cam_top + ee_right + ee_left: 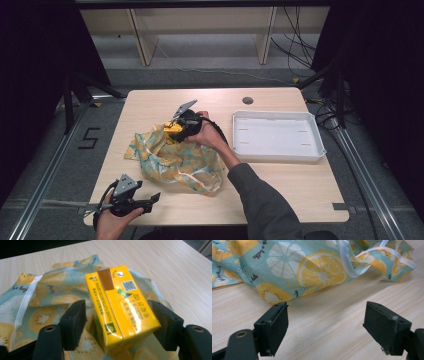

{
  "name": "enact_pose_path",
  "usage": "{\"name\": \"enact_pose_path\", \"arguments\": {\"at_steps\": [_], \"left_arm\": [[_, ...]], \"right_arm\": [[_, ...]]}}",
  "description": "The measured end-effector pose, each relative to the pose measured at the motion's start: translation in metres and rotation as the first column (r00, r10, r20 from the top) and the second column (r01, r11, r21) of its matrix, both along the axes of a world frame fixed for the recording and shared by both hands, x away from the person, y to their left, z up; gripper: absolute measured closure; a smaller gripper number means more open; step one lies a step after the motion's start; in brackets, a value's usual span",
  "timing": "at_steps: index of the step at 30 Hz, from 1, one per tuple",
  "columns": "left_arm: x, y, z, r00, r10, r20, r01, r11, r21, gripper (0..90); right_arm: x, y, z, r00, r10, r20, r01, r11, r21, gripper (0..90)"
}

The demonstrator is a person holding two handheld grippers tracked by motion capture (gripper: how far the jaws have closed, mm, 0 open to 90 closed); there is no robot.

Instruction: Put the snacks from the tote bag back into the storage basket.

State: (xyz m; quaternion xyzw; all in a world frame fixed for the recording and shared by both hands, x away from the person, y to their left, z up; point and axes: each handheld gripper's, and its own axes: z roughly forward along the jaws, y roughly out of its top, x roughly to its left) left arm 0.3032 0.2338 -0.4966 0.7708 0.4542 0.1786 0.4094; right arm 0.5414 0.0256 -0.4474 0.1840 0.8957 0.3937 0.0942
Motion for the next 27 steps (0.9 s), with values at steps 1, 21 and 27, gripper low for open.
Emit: {"name": "enact_pose_path", "arguments": {"at_steps": [1,21,27], "left_arm": [[0.0001,0.002,0.001,0.9999,-0.015,-0.006,0.015,0.9996,0.025,19.1],[0.0,-0.0007,-0.0006,1.0,-0.006,-0.002,0.006,1.0,0.008,19.2],[0.0002,-0.001,-0.0011,0.9999,-0.015,0.006,0.014,0.9998,0.013,19.1]], "right_arm": [[0.0007,0.0008,-0.0009,1.0,0.0,0.005,0.0,1.0,-0.001,36.7],[0.0059,0.0033,-0.0049,0.9975,0.066,0.024,-0.065,0.9965,-0.052,48.0],[0.0066,0.0075,-0.0068,0.9981,0.058,0.02,-0.057,0.9964,-0.063,46.8]]}}
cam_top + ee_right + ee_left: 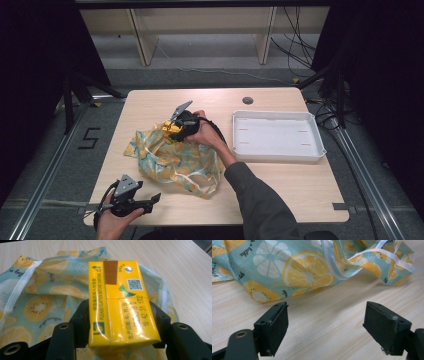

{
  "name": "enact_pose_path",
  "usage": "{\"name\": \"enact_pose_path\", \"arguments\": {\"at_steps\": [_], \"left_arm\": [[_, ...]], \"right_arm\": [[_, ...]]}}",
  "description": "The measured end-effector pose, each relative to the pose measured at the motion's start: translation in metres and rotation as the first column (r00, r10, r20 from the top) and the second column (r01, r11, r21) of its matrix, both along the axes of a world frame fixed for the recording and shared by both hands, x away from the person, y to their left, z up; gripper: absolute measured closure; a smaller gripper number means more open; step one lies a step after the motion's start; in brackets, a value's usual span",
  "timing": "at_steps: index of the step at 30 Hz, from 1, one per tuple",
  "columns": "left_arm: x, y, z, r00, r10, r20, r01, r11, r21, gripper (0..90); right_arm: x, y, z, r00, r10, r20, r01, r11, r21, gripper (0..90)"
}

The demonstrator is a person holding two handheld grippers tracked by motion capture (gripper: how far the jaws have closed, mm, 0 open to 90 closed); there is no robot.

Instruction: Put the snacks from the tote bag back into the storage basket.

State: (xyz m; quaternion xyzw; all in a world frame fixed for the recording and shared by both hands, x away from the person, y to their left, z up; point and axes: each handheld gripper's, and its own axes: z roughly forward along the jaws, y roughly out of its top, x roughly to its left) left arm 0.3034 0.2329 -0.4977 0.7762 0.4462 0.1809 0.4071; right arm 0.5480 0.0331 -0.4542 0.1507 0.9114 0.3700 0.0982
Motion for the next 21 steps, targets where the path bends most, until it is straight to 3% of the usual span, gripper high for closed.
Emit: {"name": "enact_pose_path", "arguments": {"at_steps": [8,11,21], "left_arm": [[-0.0001,-0.0006,-0.0009,1.0,0.003,-0.002,-0.003,0.9999,-0.01,19.2],[-0.0003,0.0001,0.0002,1.0,-0.007,-0.004,0.007,0.9999,0.011,19.3],[-0.0007,-0.0011,-0.0004,0.9999,0.005,-0.01,-0.005,1.0,0.007,19.5]], "right_arm": [[-0.0008,-0.0008,0.0001,0.9998,0.001,-0.018,-0.001,1.0,0.007,50.4],[-0.0018,-0.0002,0.0,0.9998,-0.009,-0.02,0.009,0.9999,0.012,50.8],[-0.0056,0.0021,0.0032,1.0,0.0,-0.009,0.0,1.0,0.0,51.4]]}}
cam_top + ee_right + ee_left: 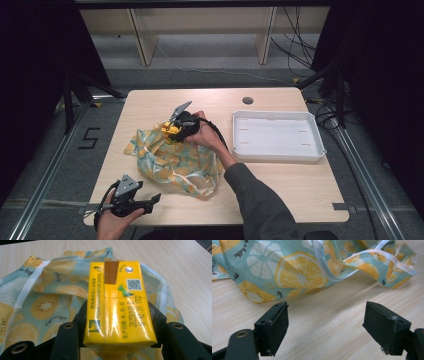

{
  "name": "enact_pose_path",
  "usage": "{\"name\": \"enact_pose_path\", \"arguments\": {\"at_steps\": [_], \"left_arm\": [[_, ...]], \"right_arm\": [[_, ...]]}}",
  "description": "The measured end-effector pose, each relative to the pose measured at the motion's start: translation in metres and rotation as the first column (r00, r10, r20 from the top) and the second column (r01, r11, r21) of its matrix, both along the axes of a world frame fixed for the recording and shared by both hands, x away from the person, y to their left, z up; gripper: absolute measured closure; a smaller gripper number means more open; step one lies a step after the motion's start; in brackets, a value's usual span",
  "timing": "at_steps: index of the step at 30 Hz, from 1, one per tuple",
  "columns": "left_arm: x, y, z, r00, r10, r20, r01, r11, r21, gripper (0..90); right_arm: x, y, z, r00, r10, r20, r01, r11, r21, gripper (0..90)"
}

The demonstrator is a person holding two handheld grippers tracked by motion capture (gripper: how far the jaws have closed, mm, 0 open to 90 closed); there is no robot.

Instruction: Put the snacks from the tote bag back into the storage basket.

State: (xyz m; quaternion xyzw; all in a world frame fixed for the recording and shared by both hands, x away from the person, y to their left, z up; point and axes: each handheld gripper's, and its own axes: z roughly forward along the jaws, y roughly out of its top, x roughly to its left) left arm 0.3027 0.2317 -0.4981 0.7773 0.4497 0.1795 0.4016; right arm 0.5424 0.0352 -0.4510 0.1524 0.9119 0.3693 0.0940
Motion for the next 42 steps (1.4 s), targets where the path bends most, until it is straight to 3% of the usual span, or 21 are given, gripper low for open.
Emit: {"name": "enact_pose_path", "arguments": {"at_steps": [7,8,11,12,17,20,22,25,33,34,35,37,42], "left_arm": [[0.0,-0.001,0.0,1.0,0.0,0.002,0.0,1.0,-0.007,19.6],[0.0,0.001,0.0,0.9998,-0.017,0.003,0.017,0.9997,0.017,19.6],[0.0,0.002,0.001,0.9996,-0.026,-0.005,0.026,0.9991,0.032,19.7],[0.0,0.0,0.0,0.9999,-0.011,0.006,0.011,0.9999,0.006,19.7],[0.001,0.002,0.001,0.9999,-0.016,0.003,0.016,0.9996,0.024,19.7],[0.001,0.001,0.001,0.9999,-0.009,0.006,0.009,0.9999,0.008,19.7],[0.001,0.002,0.001,0.9998,-0.021,0.001,0.021,0.9994,0.029,19.7],[0.0,0.0,0.0,0.9999,-0.01,0.008,0.009,0.9999,0.009,19.7],[0.001,0.001,0.0,0.9999,0.005,0.011,-0.005,1.0,-0.007,19.7],[0.0,0.001,0.0,1.0,0.007,0.007,-0.007,1.0,-0.004,19.7],[0.001,0.004,0.001,0.9999,-0.013,0.007,0.012,0.9995,0.028,19.7],[0.001,0.003,0.0,1.0,0.006,0.005,-0.006,0.9999,-0.01,19.7],[0.002,0.004,0.001,0.9999,0.003,0.016,-0.003,1.0,-0.002,19.7]], "right_arm": [[-0.004,0.002,0.011,0.9999,-0.006,0.013,0.006,1.0,0.005,51.6],[-0.005,0.003,0.012,0.9999,-0.009,0.01,0.009,0.9999,0.013,51.6],[-0.006,0.001,0.021,0.9999,-0.001,0.016,0.0,0.9996,0.028,51.6],[-0.007,0.0,0.024,0.9998,0.001,0.018,-0.002,0.9993,0.036,51.6],[-0.011,-0.003,0.039,0.9995,0.003,0.031,-0.005,0.9977,0.068,51.6],[-0.015,-0.006,0.05,0.9998,0.001,0.021,-0.002,0.9976,0.069,51.6],[-0.018,-0.009,0.056,0.9996,0.011,0.027,-0.013,0.9972,0.074,51.6],[-0.023,-0.014,0.066,0.9997,0.006,0.026,-0.008,0.9967,0.081,51.6],[-0.032,-0.037,0.086,0.9989,-0.023,0.041,0.019,0.9955,0.093,51.6],[-0.033,-0.042,0.088,0.9991,-0.024,0.034,0.021,0.9956,0.091,51.6],[-0.033,-0.046,0.09,0.9991,-0.029,0.033,0.026,0.9953,0.093,51.6],[-0.035,-0.056,0.094,0.9984,-0.043,0.037,0.039,0.995,0.092,51.6],[-0.04,-0.083,0.101,0.9966,-0.067,0.048,0.063,0.9937,0.093,51.7]]}}
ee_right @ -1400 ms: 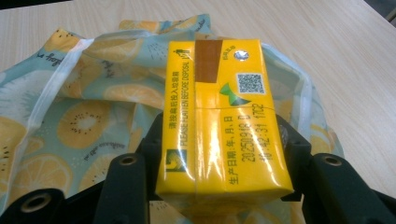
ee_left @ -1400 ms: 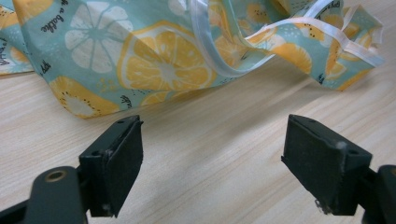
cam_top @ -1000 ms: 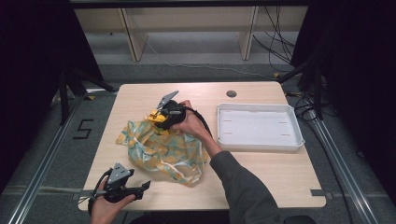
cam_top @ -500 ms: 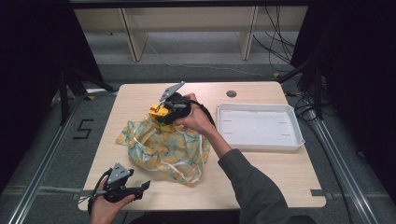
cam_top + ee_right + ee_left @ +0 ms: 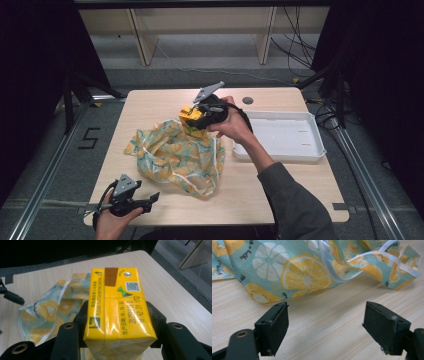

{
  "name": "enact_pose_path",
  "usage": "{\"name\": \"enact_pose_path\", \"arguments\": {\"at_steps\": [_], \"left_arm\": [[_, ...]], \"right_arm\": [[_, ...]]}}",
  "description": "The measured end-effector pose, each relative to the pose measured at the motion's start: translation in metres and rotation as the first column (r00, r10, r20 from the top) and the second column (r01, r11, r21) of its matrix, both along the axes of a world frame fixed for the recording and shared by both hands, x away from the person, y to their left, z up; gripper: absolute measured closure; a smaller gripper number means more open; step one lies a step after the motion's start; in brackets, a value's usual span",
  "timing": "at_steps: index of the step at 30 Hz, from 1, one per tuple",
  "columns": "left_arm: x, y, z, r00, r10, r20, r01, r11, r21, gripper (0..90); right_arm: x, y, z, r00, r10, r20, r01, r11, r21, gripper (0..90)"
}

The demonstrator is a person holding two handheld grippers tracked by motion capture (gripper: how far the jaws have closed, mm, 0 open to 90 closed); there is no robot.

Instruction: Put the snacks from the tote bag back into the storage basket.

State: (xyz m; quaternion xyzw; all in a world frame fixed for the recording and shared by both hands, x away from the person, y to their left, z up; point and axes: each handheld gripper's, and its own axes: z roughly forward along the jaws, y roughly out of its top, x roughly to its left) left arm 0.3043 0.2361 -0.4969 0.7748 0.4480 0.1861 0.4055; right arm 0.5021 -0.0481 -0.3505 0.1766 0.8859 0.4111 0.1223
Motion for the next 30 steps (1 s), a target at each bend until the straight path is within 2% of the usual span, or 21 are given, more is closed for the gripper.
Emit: {"name": "enact_pose_path", "arguments": {"at_steps": [1,5,7,8,9,11,12,13,16,18,21,25,29,30], "left_arm": [[0.0,0.001,0.0,1.0,-0.004,-0.001,0.004,1.0,0.009,19.7],[0.0,0.0,-0.001,0.9998,0.016,-0.008,-0.016,0.9999,-0.005,19.6],[0.0,0.002,0.0,0.9999,0.008,-0.013,-0.007,0.9999,0.014,19.6],[0.0,0.001,-0.001,0.9998,0.016,-0.01,-0.016,0.9999,-0.001,19.6],[0.0,0.0,-0.001,0.9997,0.022,-0.008,-0.022,0.9997,-0.009,19.6],[0.0,0.002,0.0,0.9999,-0.001,-0.015,0.001,0.9997,0.026,19.5],[0.0,0.002,0.0,0.9999,-0.009,-0.012,0.009,0.9993,0.037,19.5],[0.0,0.001,0.0,0.9999,-0.001,-0.011,0.001,0.9995,0.03,19.5],[0.0,0.001,0.0,1.0,-0.001,-0.009,0.002,0.9995,0.032,19.5],[0.001,0.001,-0.001,0.9998,0.004,-0.018,-0.004,0.9998,0.019,19.5],[0.0,0.001,-0.001,0.9997,-0.002,-0.023,0.002,0.9997,0.023,19.4],[0.0,0.0,-0.002,0.9998,0.007,-0.018,-0.006,0.9998,0.02,19.4],[0.001,0.001,-0.002,0.9998,0.012,-0.017,-0.011,0.9997,0.024,19.4],[0.001,0.001,-0.002,0.9998,0.011,-0.017,-0.01,0.9997,0.021,19.4]], "right_arm": [[-0.001,-0.004,0.001,1.0,0.004,0.004,-0.004,1.0,-0.002,51.6],[-0.006,-0.027,0.001,0.9997,-0.025,0.001,0.025,0.9997,0.008,51.6],[-0.006,-0.037,0.001,0.9994,-0.033,0.003,0.033,0.9994,0.002,51.7],[-0.006,-0.042,-0.001,0.9991,-0.04,0.014,0.04,0.9992,0.006,51.7],[-0.007,-0.046,-0.001,0.9985,-0.054,-0.001,0.054,0.9985,0.005,51.7],[-0.007,-0.054,-0.002,0.9985,-0.054,0.0,0.054,0.9985,-0.005,51.7],[-0.007,-0.057,-0.003,0.9977,-0.067,0.011,0.067,0.9977,0.008,51.7],[-0.008,-0.062,-0.004,0.9968,-0.08,-0.006,0.08,0.9967,0.012,51.7],[-0.007,-0.075,-0.006,0.9966,-0.083,-0.006,0.083,0.9966,0.006,51.7],[-0.008,-0.083,-0.006,0.9953,-0.095,-0.017,0.095,0.9954,0.005,51.7],[-0.008,-0.095,-0.009,0.9938,-0.111,0.0,0.111,0.9937,0.01,51.7],[-0.008,-0.111,-0.013,0.9884,-0.149,-0.03,0.149,0.9887,0.014,51.7],[-0.006,-0.122,-0.022,0.9857,-0.168,-0.013,0.168,0.9857,0.01,51.7],[-0.006,-0.125,-0.024,0.9823,-0.184,-0.034,0.184,0.9829,-0.002,51.7]]}}
